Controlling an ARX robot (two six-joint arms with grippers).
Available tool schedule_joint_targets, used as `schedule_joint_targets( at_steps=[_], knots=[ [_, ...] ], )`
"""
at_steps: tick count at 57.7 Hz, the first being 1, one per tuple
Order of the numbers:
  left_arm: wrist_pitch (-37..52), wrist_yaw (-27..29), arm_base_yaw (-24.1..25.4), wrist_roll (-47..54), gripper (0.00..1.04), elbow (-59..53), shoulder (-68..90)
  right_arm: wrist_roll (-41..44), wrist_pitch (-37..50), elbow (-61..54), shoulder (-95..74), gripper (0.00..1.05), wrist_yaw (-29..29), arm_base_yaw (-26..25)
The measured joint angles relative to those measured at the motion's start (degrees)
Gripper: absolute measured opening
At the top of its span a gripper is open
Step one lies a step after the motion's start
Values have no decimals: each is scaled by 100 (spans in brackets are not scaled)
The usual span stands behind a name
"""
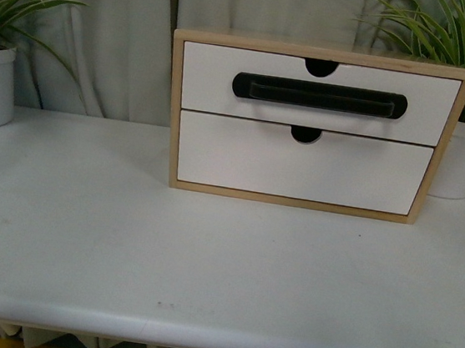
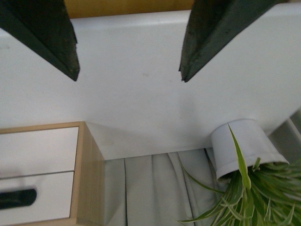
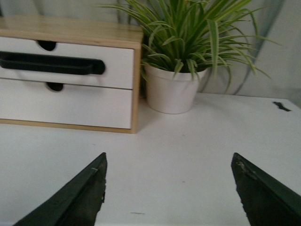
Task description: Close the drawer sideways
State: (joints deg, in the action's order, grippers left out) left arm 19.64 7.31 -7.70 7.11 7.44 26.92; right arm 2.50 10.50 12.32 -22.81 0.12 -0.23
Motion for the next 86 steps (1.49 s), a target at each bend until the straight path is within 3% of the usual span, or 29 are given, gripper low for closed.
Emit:
schedule_joint_targets(
  at_steps=[6, 15, 40, 47, 57, 78, 86],
  knots=[
    [-173, -645, 546, -496, 34, -219, -345, -136, 22, -334, 245, 31, -7, 0],
    [-339, -723, 750, -632, 4, -356, -686, -162, 20, -577, 546, 1, -9, 2],
    [-717, -730, 756, -704, 4, -693, -1467, -177, -225, -955, 1187, 1, -7, 4],
    [-883, -728, 756, -704, 4, -693, -1631, -179, -1025, -1029, 1923, 1, 0, 7],
    [-1902, -732, 754, -706, 4, -691, -2535, -179, -1047, -1189, 2249, 1, -4, 7],
    [-1956, -730, 756, -708, 5, -691, -2664, -179, -1047, -1191, 2260, 1, -2, 7],
    [-1961, -728, 756, -721, 32, -691, -2667, -179, -1047, -1191, 2260, 23, -2, 7]
  ],
)
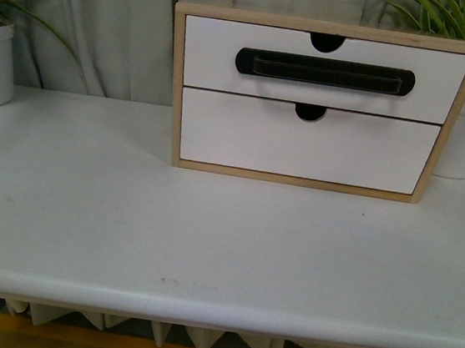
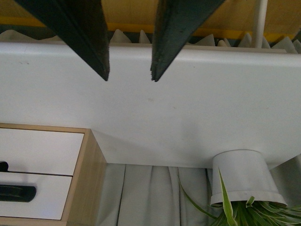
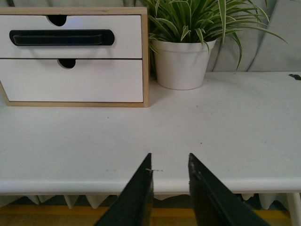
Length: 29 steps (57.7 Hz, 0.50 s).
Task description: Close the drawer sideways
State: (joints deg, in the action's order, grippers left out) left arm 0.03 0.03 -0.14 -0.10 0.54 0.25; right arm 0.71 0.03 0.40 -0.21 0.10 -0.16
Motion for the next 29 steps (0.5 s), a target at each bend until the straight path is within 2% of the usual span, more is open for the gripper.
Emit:
schedule_joint_targets(
  at_steps=[9, 12, 18, 21, 23, 29],
  knots=[
    [0, 0, 0, 0, 59, 0, 0, 0, 0, 0, 0, 50, 0, 0],
    [0, 0, 0, 0, 72, 0, 0, 0, 0, 0, 0, 63, 0, 0],
    [0, 0, 0, 0, 90, 0, 0, 0, 0, 0, 0, 80, 0, 0],
    [0, 0, 0, 2, 100, 0, 0, 0, 0, 0, 0, 93, 0, 0],
    [0, 0, 0, 2, 99, 0, 0, -7, 0, 0, 0, 97, 0, 0],
    [0, 0, 0, 0, 98, 0, 0, -9, 0, 0, 0, 95, 0, 0]
  ],
)
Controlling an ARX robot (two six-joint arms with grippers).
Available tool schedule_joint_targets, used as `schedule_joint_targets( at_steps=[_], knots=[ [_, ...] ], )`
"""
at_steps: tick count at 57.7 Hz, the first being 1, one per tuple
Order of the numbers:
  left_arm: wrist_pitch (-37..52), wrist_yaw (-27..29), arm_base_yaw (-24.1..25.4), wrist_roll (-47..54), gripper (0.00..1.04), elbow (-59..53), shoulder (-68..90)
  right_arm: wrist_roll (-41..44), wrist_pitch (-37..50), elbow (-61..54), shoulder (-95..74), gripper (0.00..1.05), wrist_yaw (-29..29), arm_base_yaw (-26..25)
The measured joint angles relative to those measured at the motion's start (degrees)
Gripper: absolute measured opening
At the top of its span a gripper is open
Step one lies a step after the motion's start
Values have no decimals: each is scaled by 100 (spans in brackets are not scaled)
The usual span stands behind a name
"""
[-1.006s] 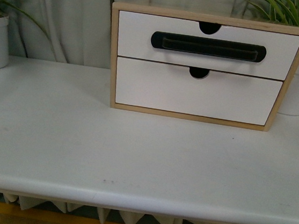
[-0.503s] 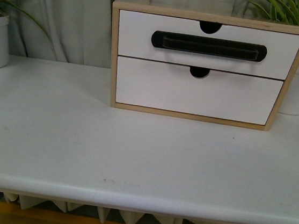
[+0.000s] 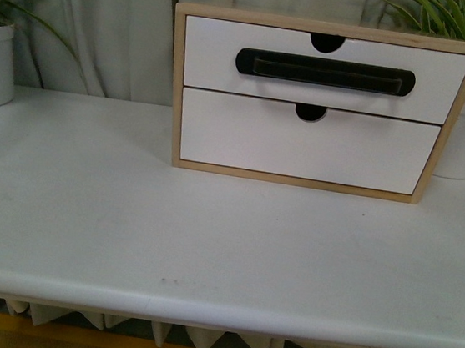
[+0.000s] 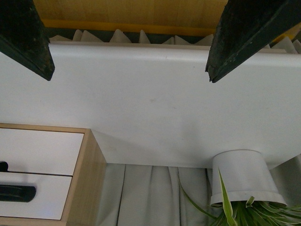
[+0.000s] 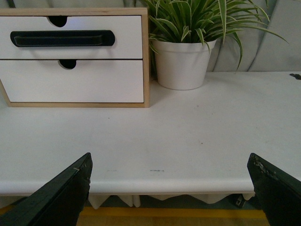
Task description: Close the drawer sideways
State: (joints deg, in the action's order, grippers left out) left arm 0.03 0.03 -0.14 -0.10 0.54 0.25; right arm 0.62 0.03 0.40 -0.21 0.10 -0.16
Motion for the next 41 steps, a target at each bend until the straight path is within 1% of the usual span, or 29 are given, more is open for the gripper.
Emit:
schedule_joint_targets(
  at_steps=[41],
  knots=[
    [0, 0, 0, 0, 98, 0, 0, -2, 0, 0, 0, 95, 0, 0]
  ],
)
